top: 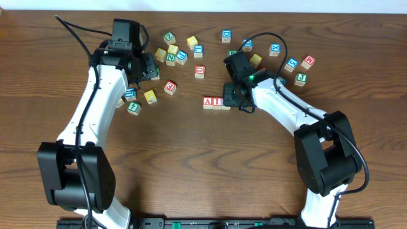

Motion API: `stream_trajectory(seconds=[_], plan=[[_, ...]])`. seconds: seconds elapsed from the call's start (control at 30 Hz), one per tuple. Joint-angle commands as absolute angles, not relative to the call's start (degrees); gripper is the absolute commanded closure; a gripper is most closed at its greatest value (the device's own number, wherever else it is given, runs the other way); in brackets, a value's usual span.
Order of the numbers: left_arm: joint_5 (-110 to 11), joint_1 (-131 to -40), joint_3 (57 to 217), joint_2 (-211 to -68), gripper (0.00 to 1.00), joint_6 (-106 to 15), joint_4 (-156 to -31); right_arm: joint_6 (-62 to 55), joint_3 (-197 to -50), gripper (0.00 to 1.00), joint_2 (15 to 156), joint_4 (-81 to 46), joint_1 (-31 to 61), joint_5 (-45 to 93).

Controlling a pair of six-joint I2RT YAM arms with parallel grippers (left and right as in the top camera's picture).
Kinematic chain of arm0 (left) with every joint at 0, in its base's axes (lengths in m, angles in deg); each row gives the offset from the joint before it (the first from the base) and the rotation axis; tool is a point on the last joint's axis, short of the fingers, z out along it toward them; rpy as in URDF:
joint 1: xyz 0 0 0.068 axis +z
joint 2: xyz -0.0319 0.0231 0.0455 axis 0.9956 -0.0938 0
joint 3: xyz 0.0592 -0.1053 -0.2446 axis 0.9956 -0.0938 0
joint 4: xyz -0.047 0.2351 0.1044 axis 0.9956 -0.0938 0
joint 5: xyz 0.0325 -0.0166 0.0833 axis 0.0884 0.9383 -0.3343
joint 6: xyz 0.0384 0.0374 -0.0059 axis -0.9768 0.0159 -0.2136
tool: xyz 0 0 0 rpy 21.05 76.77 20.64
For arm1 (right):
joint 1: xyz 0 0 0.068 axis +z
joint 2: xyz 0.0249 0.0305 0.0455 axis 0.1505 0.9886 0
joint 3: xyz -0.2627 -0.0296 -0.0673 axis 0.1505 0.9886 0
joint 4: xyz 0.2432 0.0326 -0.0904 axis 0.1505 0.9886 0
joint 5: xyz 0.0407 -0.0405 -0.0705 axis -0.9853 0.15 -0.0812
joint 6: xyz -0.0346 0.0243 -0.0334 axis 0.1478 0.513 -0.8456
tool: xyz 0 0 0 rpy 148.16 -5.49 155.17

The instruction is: Spell out AI2

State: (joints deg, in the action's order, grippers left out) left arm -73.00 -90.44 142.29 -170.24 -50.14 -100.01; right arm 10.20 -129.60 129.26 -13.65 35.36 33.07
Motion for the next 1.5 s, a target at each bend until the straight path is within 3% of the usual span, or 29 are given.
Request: stream_trajectory(seconds=[0.0,0.13,0.4,1.47], plan=[[-73.5,-90.4,141.8,-170.6,0.92,-49.9,-100.0,8.9,-129.2,0.94,130.3,-13.8,35.1,32.9],[-73.5,-90.4,141.8,-170.6,0.92,-49.9,-100.0,10.0,-129.2,0.99,130.3,-13.5,35.1,33.2],[-73.5,-90.4,141.8,-170.6,0.92,-49.9,-100.0,13.2,-129.2,0.99,130.3,-12.5,34.8,34.8],[-73.5,-90.4,141.8,-170.6,0.92,-49.8,-99.9,6.1,-129.2,0.99,131.9,-16.1,34.2,29.8]])
